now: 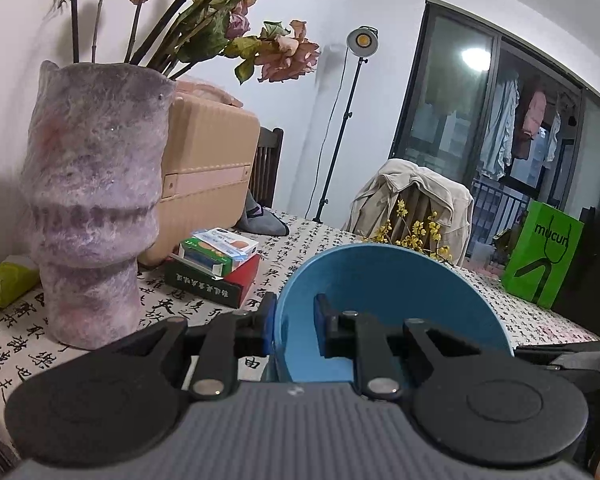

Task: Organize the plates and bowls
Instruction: 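Lower the left bowl onto the stacked bowls while the right gripper lowers its bowl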

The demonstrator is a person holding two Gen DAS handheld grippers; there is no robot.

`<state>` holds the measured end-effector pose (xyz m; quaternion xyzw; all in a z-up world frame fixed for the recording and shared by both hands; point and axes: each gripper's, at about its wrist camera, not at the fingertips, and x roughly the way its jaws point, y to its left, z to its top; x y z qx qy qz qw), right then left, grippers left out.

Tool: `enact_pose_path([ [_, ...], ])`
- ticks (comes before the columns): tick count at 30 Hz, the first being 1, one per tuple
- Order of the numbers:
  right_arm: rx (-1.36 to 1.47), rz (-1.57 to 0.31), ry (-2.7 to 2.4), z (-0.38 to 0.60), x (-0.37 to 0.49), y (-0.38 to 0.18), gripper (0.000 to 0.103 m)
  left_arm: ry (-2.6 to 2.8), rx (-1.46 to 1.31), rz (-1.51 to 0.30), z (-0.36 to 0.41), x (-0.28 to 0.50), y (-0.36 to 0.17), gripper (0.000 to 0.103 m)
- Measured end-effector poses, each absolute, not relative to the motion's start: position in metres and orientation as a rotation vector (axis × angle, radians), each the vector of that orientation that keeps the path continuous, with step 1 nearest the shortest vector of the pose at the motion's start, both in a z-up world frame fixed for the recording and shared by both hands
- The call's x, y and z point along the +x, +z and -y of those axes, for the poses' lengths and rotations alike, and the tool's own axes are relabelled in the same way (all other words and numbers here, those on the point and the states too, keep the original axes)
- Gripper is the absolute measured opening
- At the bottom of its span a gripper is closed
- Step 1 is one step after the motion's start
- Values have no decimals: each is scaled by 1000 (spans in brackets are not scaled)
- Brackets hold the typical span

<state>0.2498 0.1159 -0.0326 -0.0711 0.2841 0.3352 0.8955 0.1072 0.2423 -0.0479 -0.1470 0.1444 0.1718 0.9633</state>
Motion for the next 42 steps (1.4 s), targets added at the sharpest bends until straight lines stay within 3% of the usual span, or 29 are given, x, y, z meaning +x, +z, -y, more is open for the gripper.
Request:
enact_pose_path([
  [34, -148, -600, 703, -116, 252, -31, 19, 381, -304, -326, -242, 112, -49, 19],
  [38, -117, -596, 699, -111, 254, -29, 19, 385, -313, -336, -244, 113, -52, 12],
  [42, -125, -570, 682, -108, 255, -27, 20, 377, -311, -339, -243, 113, -53, 11],
])
